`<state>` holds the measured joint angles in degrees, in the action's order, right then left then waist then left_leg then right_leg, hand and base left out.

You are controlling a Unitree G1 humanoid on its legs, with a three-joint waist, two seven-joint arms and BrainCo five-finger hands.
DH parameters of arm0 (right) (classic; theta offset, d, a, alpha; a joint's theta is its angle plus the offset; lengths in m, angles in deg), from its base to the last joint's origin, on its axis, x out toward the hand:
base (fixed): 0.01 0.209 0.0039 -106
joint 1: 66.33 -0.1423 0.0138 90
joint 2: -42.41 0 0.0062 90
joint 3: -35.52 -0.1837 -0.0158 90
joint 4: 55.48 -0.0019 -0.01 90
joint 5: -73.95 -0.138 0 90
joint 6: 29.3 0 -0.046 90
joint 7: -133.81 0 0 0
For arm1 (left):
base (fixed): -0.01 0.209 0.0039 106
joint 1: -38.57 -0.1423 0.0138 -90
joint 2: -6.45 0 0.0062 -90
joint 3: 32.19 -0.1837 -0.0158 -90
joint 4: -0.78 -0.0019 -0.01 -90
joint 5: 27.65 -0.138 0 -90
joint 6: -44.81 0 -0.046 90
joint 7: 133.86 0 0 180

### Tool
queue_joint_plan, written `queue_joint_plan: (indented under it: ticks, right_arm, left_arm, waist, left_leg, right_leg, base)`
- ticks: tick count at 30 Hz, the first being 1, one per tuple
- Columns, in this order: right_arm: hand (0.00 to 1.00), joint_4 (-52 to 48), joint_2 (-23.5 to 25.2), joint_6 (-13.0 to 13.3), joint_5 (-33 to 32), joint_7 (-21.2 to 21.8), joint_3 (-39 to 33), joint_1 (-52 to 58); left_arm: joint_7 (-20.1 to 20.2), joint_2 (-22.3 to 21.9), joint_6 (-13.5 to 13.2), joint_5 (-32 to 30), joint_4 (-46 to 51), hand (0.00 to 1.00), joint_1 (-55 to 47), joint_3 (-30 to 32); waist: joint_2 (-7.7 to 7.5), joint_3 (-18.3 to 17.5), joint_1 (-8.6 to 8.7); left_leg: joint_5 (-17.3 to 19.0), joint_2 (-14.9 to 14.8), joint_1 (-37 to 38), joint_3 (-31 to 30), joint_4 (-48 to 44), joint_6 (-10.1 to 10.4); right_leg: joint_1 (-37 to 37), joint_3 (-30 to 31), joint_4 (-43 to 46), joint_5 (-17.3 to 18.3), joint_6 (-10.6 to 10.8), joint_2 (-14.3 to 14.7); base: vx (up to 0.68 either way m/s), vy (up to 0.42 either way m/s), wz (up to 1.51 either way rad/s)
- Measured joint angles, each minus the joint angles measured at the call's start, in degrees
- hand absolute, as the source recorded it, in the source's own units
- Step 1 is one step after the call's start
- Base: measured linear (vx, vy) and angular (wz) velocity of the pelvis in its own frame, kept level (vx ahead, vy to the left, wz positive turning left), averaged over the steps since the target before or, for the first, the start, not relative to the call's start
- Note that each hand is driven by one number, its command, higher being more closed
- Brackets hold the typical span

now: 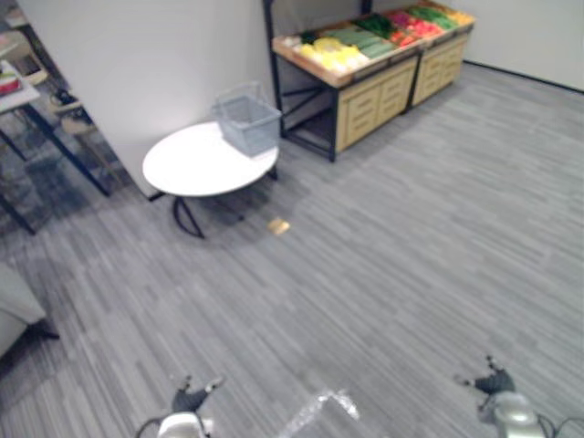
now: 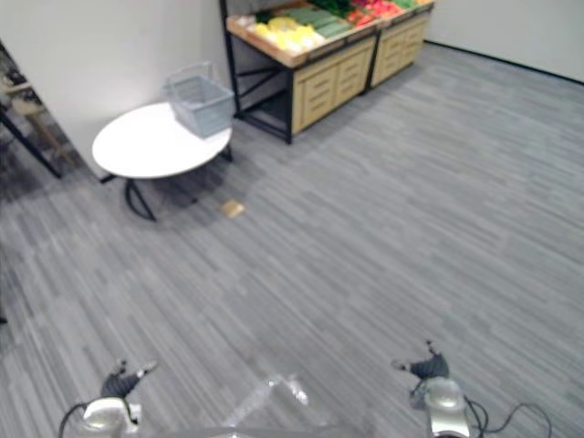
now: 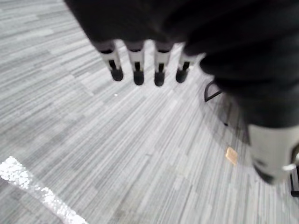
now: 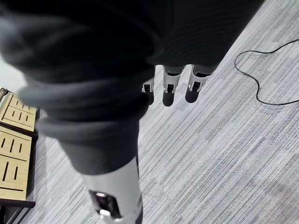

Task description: Pick vegetable in the basket

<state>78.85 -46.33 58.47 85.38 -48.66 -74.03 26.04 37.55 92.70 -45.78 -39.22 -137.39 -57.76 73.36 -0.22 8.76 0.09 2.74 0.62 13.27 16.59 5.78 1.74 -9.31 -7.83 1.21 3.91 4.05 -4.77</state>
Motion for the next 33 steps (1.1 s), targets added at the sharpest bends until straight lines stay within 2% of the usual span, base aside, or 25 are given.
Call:
queue_joint_plan:
  ticks: [16, 20, 23, 24, 25, 26, 27, 28, 29, 30, 31, 33]
  right_arm:
    - [0.0, 3.73, 0.28, -0.15, -0.02, 0.11, 1.98, 1.06]
    - [0.0, 3.79, 0.28, -0.22, -0.12, -0.07, 1.8, -0.79]
    - [0.0, 4.14, 0.32, -0.22, -0.17, -0.08, 1.58, -1.87]
    - [0.0, 4.66, 0.35, -0.22, -0.17, -0.08, 1.74, -2.32]
    - [0.0, 5.01, 0.26, -0.21, -0.16, -0.11, 2.09, -2.44]
    - [0.0, 5.29, 0.25, -0.21, -0.16, -0.12, 2.18, -2.45]
    - [0.0, 6.13, 0.18, -0.3, -0.18, -0.12, 2.62, -2.57]
    - [0.0, 6.12, -0.57, -0.34, -0.18, -0.12, 2.85, -2.52]
    - [0.0, 6.12, -1.11, -0.34, -0.18, -0.13, 3.01, -2.53]
    - [0.0, 6.17, -1.89, -0.35, -0.19, -0.26, 3.24, -2.47]
    - [0.0, 6.35, -2.34, -0.42, -0.2, -0.55, 3.28, -2.62]
    - [0.0, 6.33, -2.62, -0.54, -0.2, -0.95, 3.13, -2.81]
  left_arm:
    - [-0.11, -0.89, 0.61, 0.13, -2.29, 0.0, -0.4, -2.19]
    - [-0.1, -0.82, 0.66, 0.17, -2.29, 0.0, 0.35, -2.18]
    - [-0.09, -0.8, 0.66, 0.28, -2.33, 0.0, 1.09, -1.7]
    - [-0.05, -0.75, 0.66, 0.99, -2.34, 0.0, 1.04, -1.05]
    - [0.0, -0.86, 0.65, 2.36, -2.43, 0.0, 0.94, -0.29]
    - [0.01, -0.88, 0.64, 2.46, -2.64, 0.0, 0.83, 0.11]
    - [0.03, -0.84, 0.67, 2.52, -2.67, 0.0, 0.89, 0.65]
    - [0.02, -1.15, 0.69, 3.32, -2.59, 0.0, 0.36, 0.64]
    - [0.02, -1.42, 0.74, 4.18, -2.59, 0.0, 0.02, 0.64]
    - [-0.03, -1.78, 0.77, 4.62, -2.64, 0.0, -0.24, 0.7]
    - [-0.03, -1.98, 0.75, 4.62, -2.63, 0.0, -0.04, 0.73]
    - [-0.02, -2.13, 0.73, 4.62, -2.59, 0.0, 0.47, 0.69]
  waist:
    - [-0.43, -0.27, 0.79]
    - [-0.09, -0.27, 1.31]
    - [0.12, 0.04, 1.23]
    - [-0.08, 0.19, 1.19]
    - [0.24, 0.49, 1.17]
    - [0.54, 0.8, 1.05]
    - [0.63, 1.81, 0.93]
    - [1.7, 2.78, 0.66]
    - [2.31, 3.0, 0.49]
    - [2.78, 3.46, -0.23]
    - [1.87, 4.11, -0.41]
    - [1.85, 4.16, -0.36]
  left_leg:
    - [-1.01, 0.11, -2.14, -1.68, 0.09, -0.45]
    - [-1.09, 0.0, -4.07, -1.51, -0.07, -0.33]
    - [0.49, -0.43, -4.25, -0.17, -1.08, 1.06]
    - [3.94, -1.44, -6.62, 0.56, -7.18, 1.5]
    - [8.28, -3.77, -9.57, 2.22, -16.49, 2.32]
    - [10.05, -5.46, -11.51, 3.28, -22.17, 2.95]
    - [10.68, -9.26, -15.66, 5.25, -35.26, 3.25]
    - [9.07, -13.52, -19.19, 6.04, -46.48, 2.73]
    - [8.05, -15.03, -20.25, 6.08, -50.45, 2.66]
    - [4.36, -16.57, -22.26, 5.44, -56.18, 2.65]
    - [3.83, -15.91, -25.35, 4.43, -59.81, 2.61]
    - [8.73, -14.31, -27.9, 5.09, -55.44, 3.23]
  right_leg:
    - [1.58, -2.47, 0.89, 0.28, -0.13, -0.41]
    - [3.84, -2.42, 1.5, 0.6, -0.36, -0.35]
    - [5.41, -1.4, 4.66, 2.93, -0.55, -0.3]
    - [6.02, -0.89, 6.65, 4.66, -1.16, -0.46]
    - [5.85, -0.35, 7.31, 6.31, -1.5, 0.08]
    - [5.45, -0.16, 7.5, 6.83, -1.69, 0.58]
    - [4.2, 0.43, 8.13, 7.78, -1.97, 1.26]
    - [2.84, 1.33, 8.68, 8.46, -2.76, 2.53]
    - [2.51, 2.05, 9.22, 9.03, -2.89, 3.0]
    - [1.72, 3.67, 9.76, 10.06, -3.4, 3.27]
    - [0.99, 4.84, 9.57, 10.63, -3.62, 2.57]
    - [1.01, 5.31, 9.0, 11.3, -3.34, 1.16]
  base:
    - [-0.03, -0.01, 0.07]
    - [0.06, -0.013, -0.02]
    - [0.06, -0.035, -0.16]
    - [0.09, -0.094, -0.2]
    - [0.08, -0.1, -0.18]
    - [0.08, -0.118, -0.21]
    - [0.1, -0.113, -0.32]
    - [0.13, -0.101, -0.43]
    - [0.18, -0.062, -0.54]
    - [0.21, -0.012, -0.52]
    - [0.25, -0.002, -0.43]
    - [0.26, 0.021, -0.19]
